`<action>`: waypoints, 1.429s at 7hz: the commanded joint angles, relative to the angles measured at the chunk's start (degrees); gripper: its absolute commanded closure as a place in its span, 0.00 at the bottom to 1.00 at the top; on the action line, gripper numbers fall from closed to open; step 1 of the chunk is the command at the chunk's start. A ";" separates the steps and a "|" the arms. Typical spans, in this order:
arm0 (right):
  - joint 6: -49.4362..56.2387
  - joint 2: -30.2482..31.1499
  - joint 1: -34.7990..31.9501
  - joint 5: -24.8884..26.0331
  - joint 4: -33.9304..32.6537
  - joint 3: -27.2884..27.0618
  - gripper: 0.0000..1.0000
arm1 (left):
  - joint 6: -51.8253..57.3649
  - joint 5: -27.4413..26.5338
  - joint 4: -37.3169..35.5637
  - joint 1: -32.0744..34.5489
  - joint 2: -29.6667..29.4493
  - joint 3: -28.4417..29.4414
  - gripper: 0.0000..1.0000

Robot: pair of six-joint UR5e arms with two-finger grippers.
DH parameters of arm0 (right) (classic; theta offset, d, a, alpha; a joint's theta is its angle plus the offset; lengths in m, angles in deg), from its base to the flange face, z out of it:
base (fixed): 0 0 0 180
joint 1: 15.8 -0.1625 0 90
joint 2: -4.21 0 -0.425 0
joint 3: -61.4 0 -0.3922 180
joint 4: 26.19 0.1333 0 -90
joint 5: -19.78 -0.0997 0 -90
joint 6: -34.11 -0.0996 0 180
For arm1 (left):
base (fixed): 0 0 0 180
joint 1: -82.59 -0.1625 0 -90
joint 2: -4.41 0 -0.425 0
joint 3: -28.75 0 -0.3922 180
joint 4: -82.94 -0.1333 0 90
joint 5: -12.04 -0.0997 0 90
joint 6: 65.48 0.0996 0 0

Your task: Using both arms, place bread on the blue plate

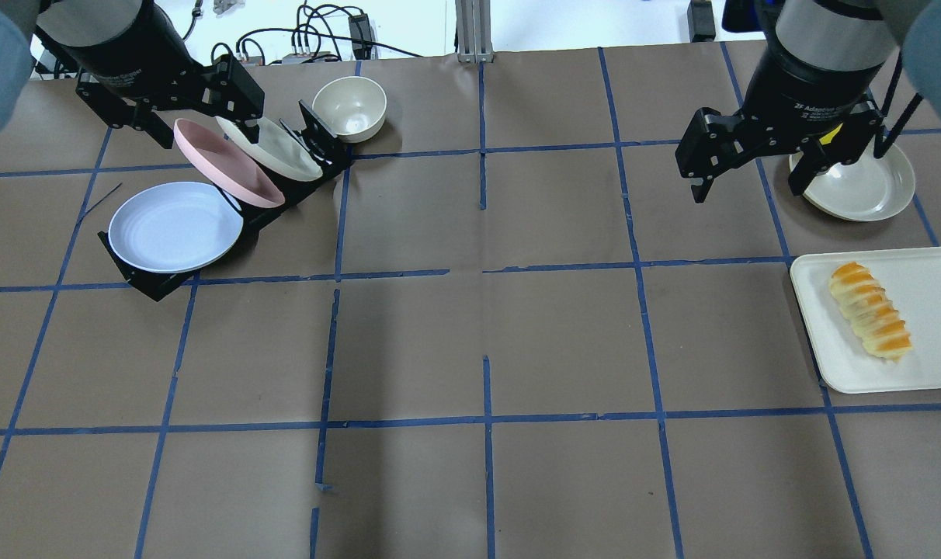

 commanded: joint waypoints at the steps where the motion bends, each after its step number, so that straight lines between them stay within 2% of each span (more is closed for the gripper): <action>1: 0.03 -0.07 0.00 0.11 0.01 0.14 0.01 | -0.09 0.03 0.00 0.09 -0.04 -0.01 0.00; 4: 0.03 -0.07 0.00 0.11 0.19 0.06 0.01 | -0.09 -0.67 2.62 0.44 0.92 1.22 0.00; 6: 0.03 -0.07 0.00 0.11 0.10 -0.21 0.01 | 2.79 -0.67 2.73 -0.08 1.19 0.08 0.00; 7: 0.03 -0.07 0.00 0.11 0.10 -0.38 0.01 | 9.86 -0.68 1.86 -1.74 1.02 -0.01 0.00; 10: 0.03 -0.07 0.00 0.11 0.10 -0.38 0.01 | 11.42 0.03 1.76 -7.53 0.49 -0.09 0.00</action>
